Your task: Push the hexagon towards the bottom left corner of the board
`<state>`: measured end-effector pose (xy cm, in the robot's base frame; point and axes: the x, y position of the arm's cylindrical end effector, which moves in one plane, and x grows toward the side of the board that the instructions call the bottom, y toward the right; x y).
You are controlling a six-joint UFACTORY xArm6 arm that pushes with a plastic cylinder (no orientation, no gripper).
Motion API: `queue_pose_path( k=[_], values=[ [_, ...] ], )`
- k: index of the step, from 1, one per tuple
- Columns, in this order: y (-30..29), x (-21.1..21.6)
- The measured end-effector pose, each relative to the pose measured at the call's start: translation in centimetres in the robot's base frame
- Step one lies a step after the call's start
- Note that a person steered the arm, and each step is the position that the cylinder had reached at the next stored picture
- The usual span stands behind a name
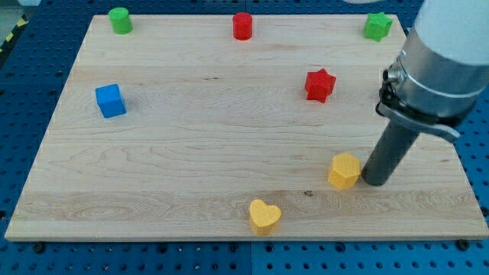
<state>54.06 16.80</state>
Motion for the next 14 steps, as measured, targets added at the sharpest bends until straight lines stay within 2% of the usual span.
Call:
queue_pose_path(
  k=[4,8,9,10,12,14],
  values=[
    [-2.6,0.5],
    [-16.1,0.5],
    [-17.5,0.4],
    [-15.4,1.1],
    [-15.2,2.9],
    [-19.5,2.9]
  ],
)
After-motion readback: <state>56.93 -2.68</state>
